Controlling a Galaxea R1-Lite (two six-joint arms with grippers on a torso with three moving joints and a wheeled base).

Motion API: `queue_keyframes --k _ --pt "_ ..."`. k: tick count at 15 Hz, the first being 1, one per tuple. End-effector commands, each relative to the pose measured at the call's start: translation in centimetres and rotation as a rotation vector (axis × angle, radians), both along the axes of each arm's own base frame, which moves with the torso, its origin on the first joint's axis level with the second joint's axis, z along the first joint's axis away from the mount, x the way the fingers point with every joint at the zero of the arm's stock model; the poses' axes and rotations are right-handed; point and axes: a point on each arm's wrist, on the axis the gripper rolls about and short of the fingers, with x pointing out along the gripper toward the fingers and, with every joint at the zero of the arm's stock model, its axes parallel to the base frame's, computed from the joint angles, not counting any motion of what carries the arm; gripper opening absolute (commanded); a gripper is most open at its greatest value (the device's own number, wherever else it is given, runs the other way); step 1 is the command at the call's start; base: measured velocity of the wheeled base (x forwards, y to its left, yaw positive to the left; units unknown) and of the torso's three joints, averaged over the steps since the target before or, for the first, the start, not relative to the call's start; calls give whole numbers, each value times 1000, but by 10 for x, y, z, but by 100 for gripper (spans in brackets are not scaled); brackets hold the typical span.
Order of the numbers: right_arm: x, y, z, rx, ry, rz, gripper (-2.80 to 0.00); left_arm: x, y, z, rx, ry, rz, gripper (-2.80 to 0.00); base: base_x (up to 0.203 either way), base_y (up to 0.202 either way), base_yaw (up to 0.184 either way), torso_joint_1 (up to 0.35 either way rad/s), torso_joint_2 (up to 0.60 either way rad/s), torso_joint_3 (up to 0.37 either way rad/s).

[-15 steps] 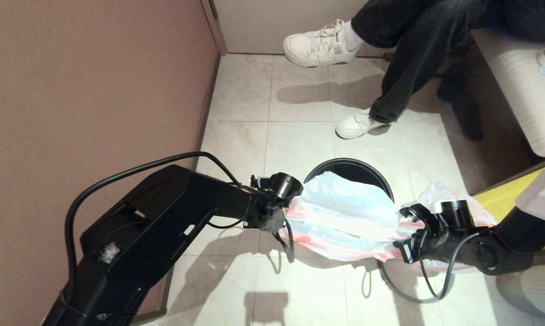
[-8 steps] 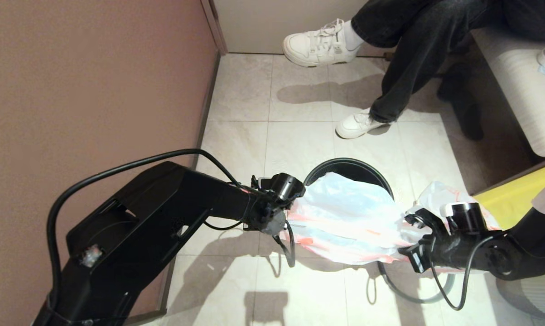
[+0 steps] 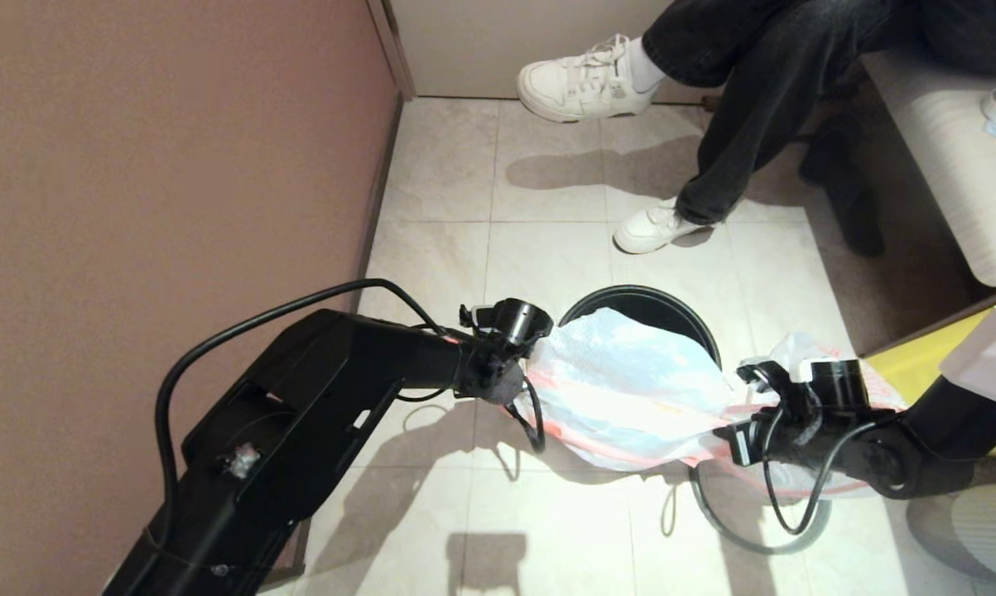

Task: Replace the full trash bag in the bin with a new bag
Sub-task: Put the new garbage bag on the trash can

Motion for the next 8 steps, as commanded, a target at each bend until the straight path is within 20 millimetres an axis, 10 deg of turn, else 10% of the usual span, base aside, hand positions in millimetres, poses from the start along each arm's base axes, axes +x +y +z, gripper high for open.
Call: queue_keyframes --k 1,8 --pt "7 1 7 46 -62 -37 -280 2 -6 -5 -16 -23 -5 -280 0 0 0 0 0 0" --pt "28 -1 18 114 -251 -212 -280 13 -25 4 -145 -267 11 -280 0 0 0 0 0 0"
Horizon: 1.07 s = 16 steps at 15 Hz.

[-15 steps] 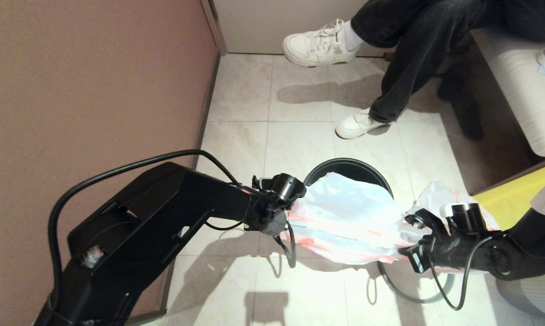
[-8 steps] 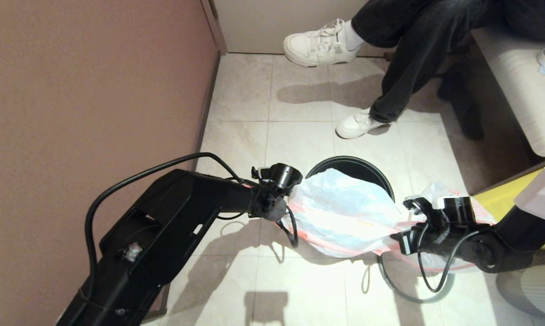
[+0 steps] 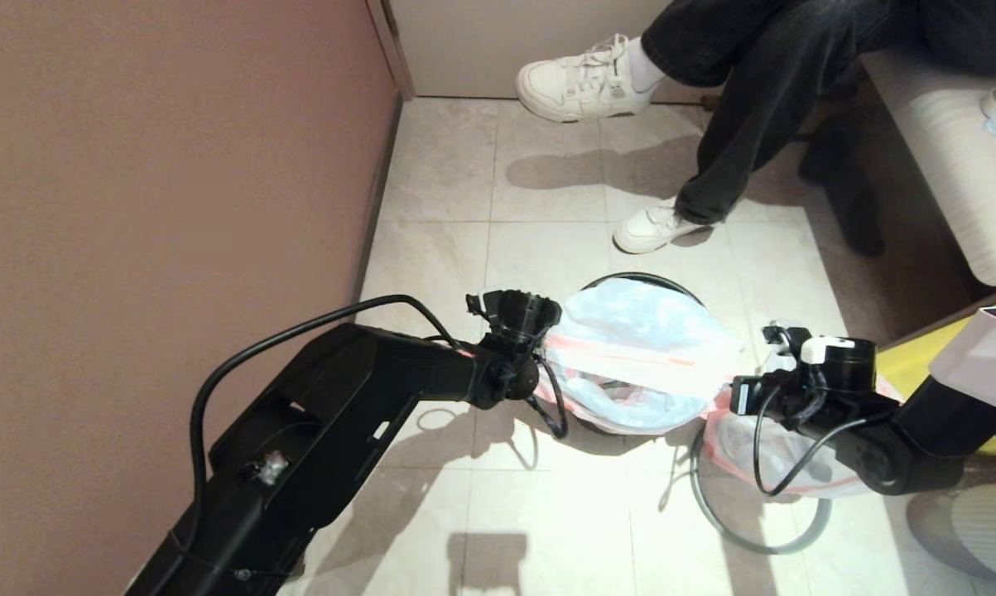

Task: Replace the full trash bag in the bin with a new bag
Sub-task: Put the new garbage bag on the trash can

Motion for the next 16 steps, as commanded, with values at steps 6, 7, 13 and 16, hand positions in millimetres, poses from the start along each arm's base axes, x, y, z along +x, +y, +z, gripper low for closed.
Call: queue_keyframes --k 6,7,13,16 --pt "4 0 19 93 -59 -37 -280 -8 -8 29 -36 -84 15 -280 0 0 0 0 0 0" --pt "4 0 21 110 -61 -43 -280 -8 -9 28 -34 -81 14 -280 0 0 0 0 0 0" --pt "4 0 26 127 -70 -46 -280 -14 -14 35 -18 -87 -14 -280 0 0 0 0 0 0" --pt "3 -2 31 129 -78 -50 -280 -18 -20 37 -30 -88 -44 -280 0 0 0 0 0 0"
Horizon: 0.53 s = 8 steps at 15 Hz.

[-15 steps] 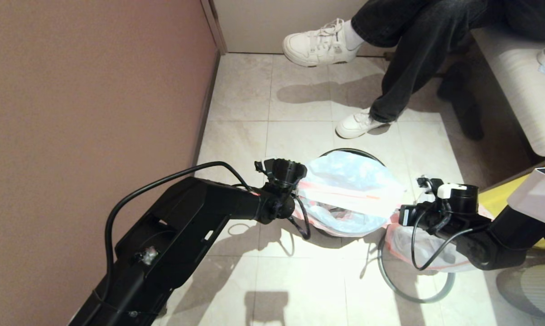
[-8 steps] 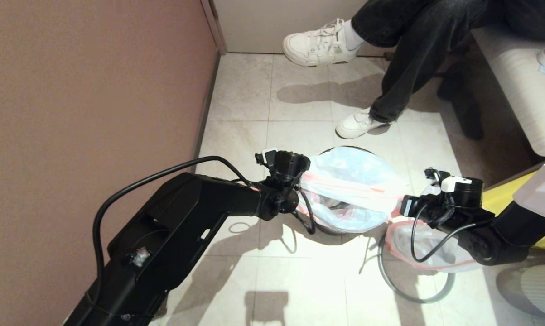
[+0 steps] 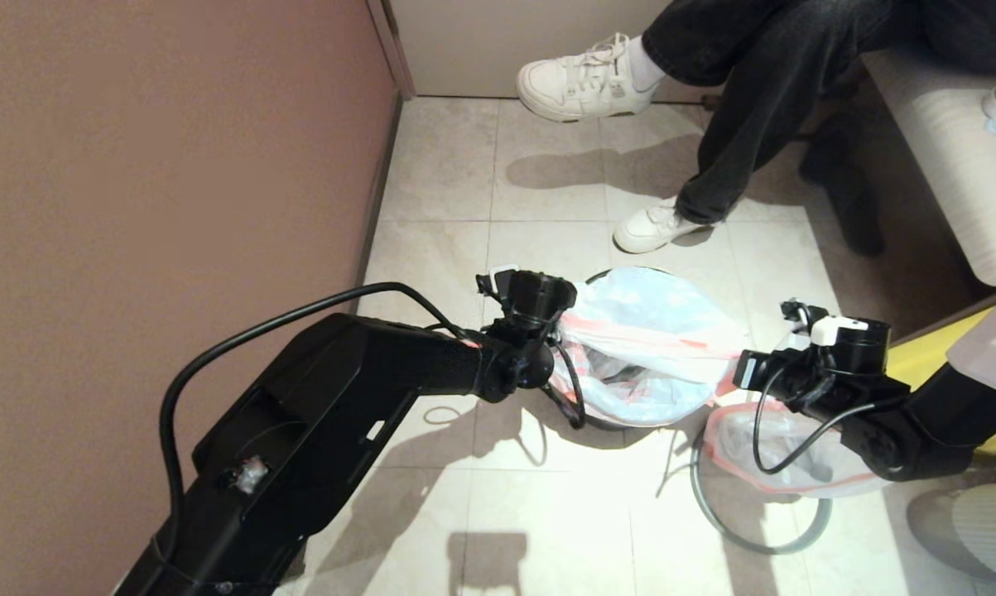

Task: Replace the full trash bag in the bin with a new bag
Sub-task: Put the new garbage bag on the trash can

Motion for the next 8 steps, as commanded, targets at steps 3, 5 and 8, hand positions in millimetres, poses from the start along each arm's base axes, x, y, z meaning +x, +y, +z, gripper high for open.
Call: queue_keyframes --k 3,5,8 --pt "-1 -4 9 3 -28 -9 -280 -3 -5 4 -13 -11 -15 -280 0 0 0 0 0 0" --pt "-1 -6 11 1 -34 -14 -280 -2 -5 0 -18 -10 -20 -280 0 0 0 0 0 0" --pt "-1 -10 13 1 -38 -25 -280 -2 -5 1 -15 -12 -20 -280 0 0 0 0 0 0"
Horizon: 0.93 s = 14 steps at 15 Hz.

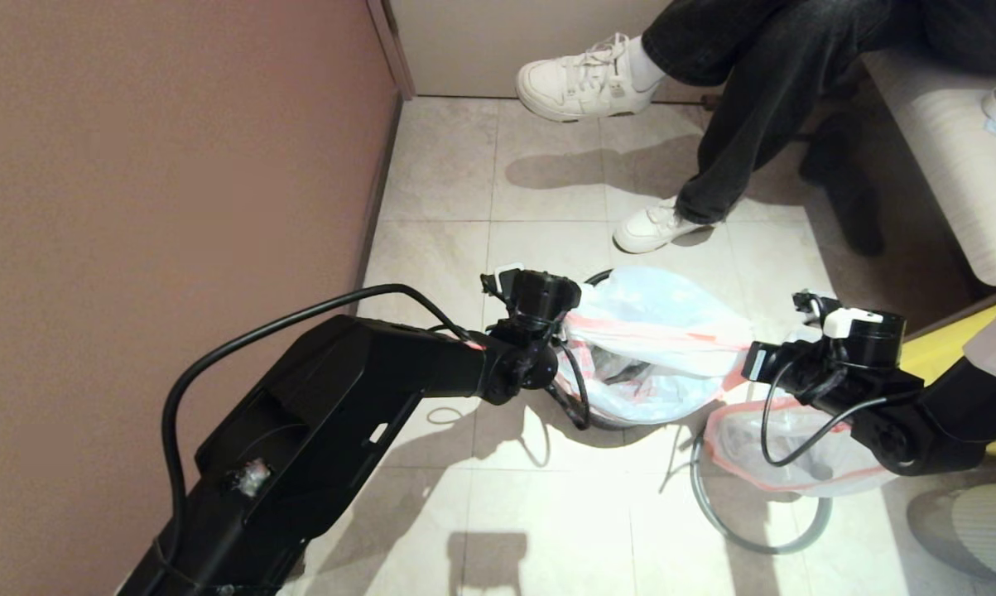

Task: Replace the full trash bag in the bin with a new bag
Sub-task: Put the new garbage bag on the trash can

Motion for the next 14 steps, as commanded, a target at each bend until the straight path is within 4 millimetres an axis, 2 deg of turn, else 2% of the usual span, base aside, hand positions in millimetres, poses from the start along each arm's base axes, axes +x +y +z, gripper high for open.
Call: queue_keyframes --k 1,2,3,5,10,14 --pt "0 -1 2 0 -11 -3 -280 0 0 -1 2 0 4 -118 0 0 0 0 0 0" --pt "0 -1 3 0 -13 -2 -43 0 0 1 6 -3 2 0 0 0 0 0 0 0" --pt "-2 0 5 1 -13 1 0 0 0 3 2 -10 3 0 0 0 0 0 0 0" --pt "-6 3 11 -8 -4 16 0 0 0 5 -5 -24 3 0 0 0 0 0 0 0" --pt "-28 4 24 -139 171 105 0 -4 2 7 17 -17 23 0 0 0 0 0 0 0" --pt "-31 3 25 -197 209 129 0 -30 -1 19 38 9 -15 0 0 0 0 0 0 0"
